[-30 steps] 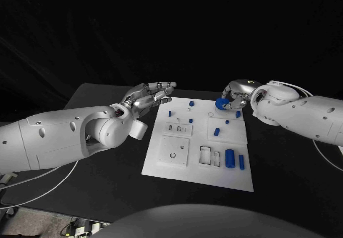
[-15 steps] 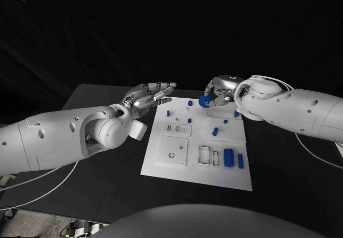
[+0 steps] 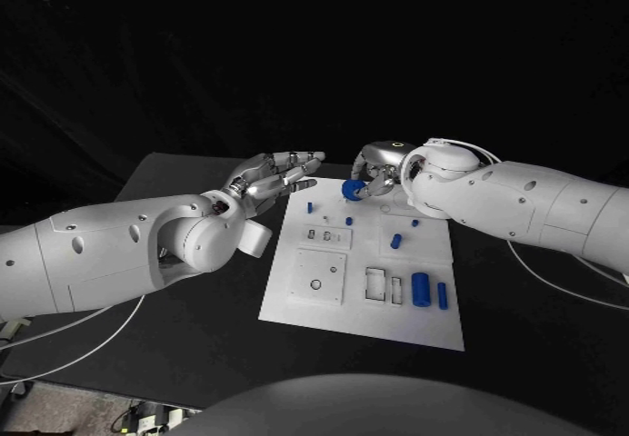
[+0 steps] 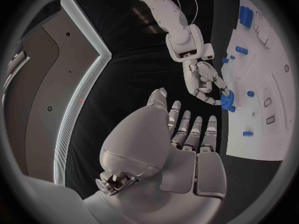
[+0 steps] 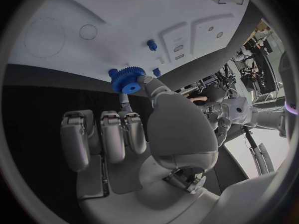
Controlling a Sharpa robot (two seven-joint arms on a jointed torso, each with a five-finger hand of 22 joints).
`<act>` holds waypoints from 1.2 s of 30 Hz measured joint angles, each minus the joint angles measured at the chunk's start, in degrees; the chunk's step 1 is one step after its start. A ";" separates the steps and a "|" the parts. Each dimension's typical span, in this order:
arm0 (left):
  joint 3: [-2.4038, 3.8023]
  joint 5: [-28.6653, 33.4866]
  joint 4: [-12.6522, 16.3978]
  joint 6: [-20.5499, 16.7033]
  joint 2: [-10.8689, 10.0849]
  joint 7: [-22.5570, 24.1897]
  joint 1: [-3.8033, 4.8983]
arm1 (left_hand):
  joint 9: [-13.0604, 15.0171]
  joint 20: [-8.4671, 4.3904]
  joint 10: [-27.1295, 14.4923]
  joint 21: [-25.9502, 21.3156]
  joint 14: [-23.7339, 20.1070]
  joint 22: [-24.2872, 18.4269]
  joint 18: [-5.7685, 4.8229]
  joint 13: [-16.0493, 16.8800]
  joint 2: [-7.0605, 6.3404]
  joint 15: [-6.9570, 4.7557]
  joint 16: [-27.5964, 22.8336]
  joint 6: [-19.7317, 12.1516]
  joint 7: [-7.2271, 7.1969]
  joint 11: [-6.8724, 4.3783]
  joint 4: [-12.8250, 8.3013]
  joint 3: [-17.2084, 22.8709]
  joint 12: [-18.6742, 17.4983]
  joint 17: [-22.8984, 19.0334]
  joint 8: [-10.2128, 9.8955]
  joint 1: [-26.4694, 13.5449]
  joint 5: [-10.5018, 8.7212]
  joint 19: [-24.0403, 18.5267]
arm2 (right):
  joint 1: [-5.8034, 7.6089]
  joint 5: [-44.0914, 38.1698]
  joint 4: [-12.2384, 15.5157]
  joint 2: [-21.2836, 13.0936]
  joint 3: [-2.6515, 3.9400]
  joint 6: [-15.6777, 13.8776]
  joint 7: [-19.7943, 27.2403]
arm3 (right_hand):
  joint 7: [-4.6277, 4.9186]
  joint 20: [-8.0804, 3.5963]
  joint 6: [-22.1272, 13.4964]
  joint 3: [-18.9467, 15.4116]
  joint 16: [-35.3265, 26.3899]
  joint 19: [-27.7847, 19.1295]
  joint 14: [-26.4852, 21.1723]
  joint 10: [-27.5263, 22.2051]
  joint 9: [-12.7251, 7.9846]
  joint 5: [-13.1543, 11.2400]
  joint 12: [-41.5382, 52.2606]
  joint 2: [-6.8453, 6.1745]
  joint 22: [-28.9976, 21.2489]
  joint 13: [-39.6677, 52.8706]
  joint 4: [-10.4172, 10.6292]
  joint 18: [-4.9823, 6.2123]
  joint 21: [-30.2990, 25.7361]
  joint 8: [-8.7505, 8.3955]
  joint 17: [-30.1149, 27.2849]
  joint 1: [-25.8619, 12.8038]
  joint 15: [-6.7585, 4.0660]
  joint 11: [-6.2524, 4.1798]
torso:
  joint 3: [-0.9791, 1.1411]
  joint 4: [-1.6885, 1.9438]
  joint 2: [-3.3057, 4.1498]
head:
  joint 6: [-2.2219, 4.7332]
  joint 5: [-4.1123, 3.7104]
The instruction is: Assemble the parts on the task board
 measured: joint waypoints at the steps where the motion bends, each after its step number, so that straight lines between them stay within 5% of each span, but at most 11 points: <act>1: 0.00 0.00 0.02 0.00 0.00 0.00 0.00 | 0.00 0.00 0.00 0.00 0.00 0.00 0.00 0.00 0.00 0.00 0.00 0.00 0.00 0.00 0.00 0.00 0.00 0.00 0.00 0.00 0.00 0.00 | -0.07 -0.02 -0.19 0.28 0.00 0.14 0.00 | 0.00 0.12 0.00 0.00 0.00 -0.12 0.00 0.00 0.00 0.00 0.00 0.00 0.00 0.00 0.00 0.00 0.00 -0.07 0.00 0.00 0.00 0.00 | 0.02 0.04 0.01 | 0.00 0.01; 14: 0.02 0.00 0.12 -0.06 0.36 -0.08 0.02 | -0.01 0.00 0.21 0.22 0.00 0.05 0.00 0.05 0.00 0.00 0.22 0.21 -0.21 0.21 0.00 0.00 0.27 -0.01 0.00 0.00 0.00 0.00 | -0.33 -0.43 -3.09 3.21 0.10 2.15 -0.11 | -0.01 0.21 0.00 0.34 0.00 -0.21 -0.21 0.00 0.00 -0.13 0.00 0.16 -0.01 -0.01 -0.02 0.00 0.00 -0.27 0.04 0.18 0.21 0.00 | -0.08 -0.03 0.01 | 0.00 -0.19; 28: 0.02 -0.01 0.94 -0.08 0.50 -0.12 0.04 | -0.01 -0.21 0.21 0.22 0.20 0.05 0.00 0.04 0.00 0.20 0.22 0.20 -0.21 0.21 0.00 0.00 0.27 0.04 0.00 0.00 0.00 0.21 | -1.95 -2.30 -6.15 4.99 0.14 1.91 -0.58 | -0.02 0.20 -0.01 0.57 0.00 -0.21 -0.21 0.00 0.00 -0.35 0.00 0.31 -0.01 -0.02 -0.24 0.01 0.00 -0.30 0.03 0.34 0.21 0.00 | 0.45 0.70 0.14 | 0.00 0.18; 36: 0.02 -0.02 0.92 -0.10 0.59 -0.14 0.04 | 0.04 -0.21 0.21 0.22 0.20 0.04 0.00 0.04 0.00 0.20 0.22 0.20 -0.21 0.21 0.00 0.00 0.27 0.03 0.00 0.00 0.00 0.21 | -2.42 -2.72 -6.67 5.34 0.17 1.45 -0.70 | -0.03 0.20 -0.03 0.56 0.00 -0.21 -0.21 -0.22 0.00 -0.46 0.00 0.37 0.04 -0.02 -0.25 0.01 0.00 -0.54 0.03 0.41 0.21 0.21 | 0.55 0.93 0.23 | 0.00 0.38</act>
